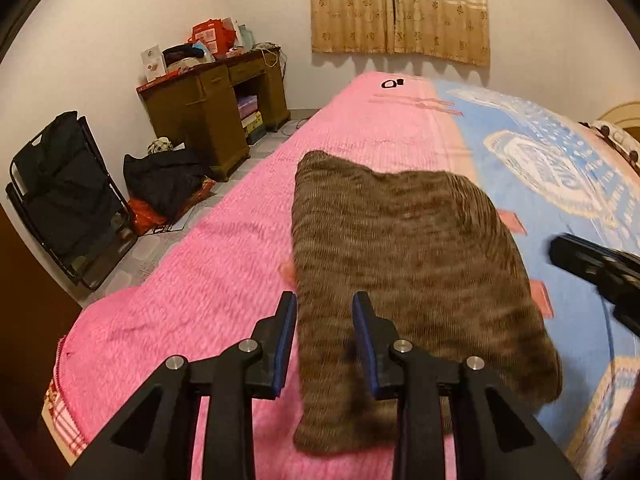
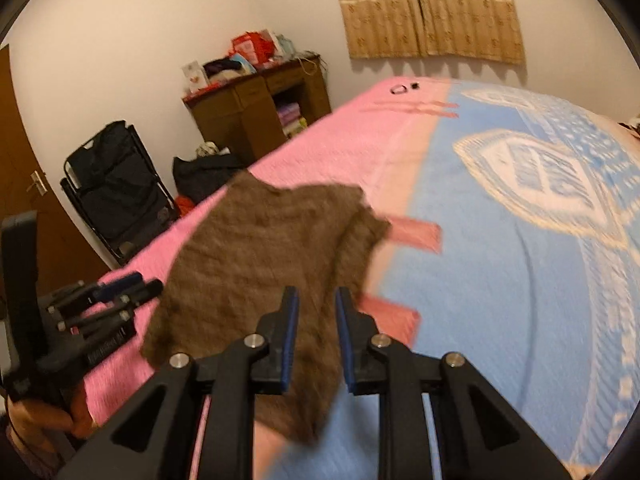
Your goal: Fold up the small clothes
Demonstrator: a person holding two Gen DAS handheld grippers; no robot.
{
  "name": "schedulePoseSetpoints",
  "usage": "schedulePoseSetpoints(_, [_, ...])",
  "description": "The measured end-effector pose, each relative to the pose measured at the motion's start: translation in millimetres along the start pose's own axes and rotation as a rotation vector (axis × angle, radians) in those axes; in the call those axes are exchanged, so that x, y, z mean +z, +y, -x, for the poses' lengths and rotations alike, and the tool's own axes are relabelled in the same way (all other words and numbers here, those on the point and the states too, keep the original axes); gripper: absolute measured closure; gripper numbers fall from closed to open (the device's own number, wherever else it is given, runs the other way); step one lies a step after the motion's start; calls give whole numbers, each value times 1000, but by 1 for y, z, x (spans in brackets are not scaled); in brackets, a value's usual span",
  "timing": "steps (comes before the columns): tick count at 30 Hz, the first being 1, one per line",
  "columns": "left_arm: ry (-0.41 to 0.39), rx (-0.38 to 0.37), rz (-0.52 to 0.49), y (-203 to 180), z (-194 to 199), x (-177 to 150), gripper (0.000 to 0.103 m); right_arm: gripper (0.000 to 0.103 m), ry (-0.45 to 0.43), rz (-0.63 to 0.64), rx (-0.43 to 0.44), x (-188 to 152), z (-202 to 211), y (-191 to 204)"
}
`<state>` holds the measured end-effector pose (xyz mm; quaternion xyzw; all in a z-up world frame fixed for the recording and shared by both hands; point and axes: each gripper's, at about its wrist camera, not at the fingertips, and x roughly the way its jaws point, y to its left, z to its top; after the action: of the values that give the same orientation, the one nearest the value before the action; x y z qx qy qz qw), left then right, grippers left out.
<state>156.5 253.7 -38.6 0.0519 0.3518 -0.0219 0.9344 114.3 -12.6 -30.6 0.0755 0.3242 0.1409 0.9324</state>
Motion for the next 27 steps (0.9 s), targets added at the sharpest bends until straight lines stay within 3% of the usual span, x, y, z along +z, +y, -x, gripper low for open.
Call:
schedulePoseSetpoints(3, [17, 11, 2, -6, -18, 9, 61, 80, 13, 36, 40, 19, -32, 12])
schedulePoseSetpoints(4, [20, 15, 4, -7, -22, 9, 53, 80, 29, 54, 34, 22, -46, 16])
schedulePoseSetpoints(6, [38, 37, 7, -5, -34, 8, 49, 81, 88, 78, 33, 22, -72, 15])
schedulePoseSetpoints(9, [95, 27, 19, 3, -52, 2, 47, 93, 163, 113, -143, 8, -101, -2])
schedulePoseSetpoints(13, [79, 10, 46, 14, -50, 7, 40, 98, 149, 46, -85, 6, -92, -23])
schedulePoseSetpoints(15, [45, 8, 54, 17, -45, 18, 40, 93, 118, 36, -103, 17, -84, -24])
schedulePoseSetpoints(16, [32, 2, 54, 18, -45, 23, 40, 84, 93, 26, -106, 22, -81, -24])
schedulePoseSetpoints(19, [20, -3, 39, 11, -56, 48, 39, 70, 30, 17, -76, 46, -79, -23])
schedulePoseSetpoints(22, [22, 7, 49, 4, -82, 70, 39, 73, 74, 83, -29, 61, -108, -9])
schedulePoseSetpoints(25, [101, 19, 75, 2, -121, 81, 39, 75, 159, 85, -65, 62, -154, -11])
schedulePoseSetpoints(27, [128, -3, 115, 2, -141, 83, 36, 76, 158, 53, -76, 63, -168, -19])
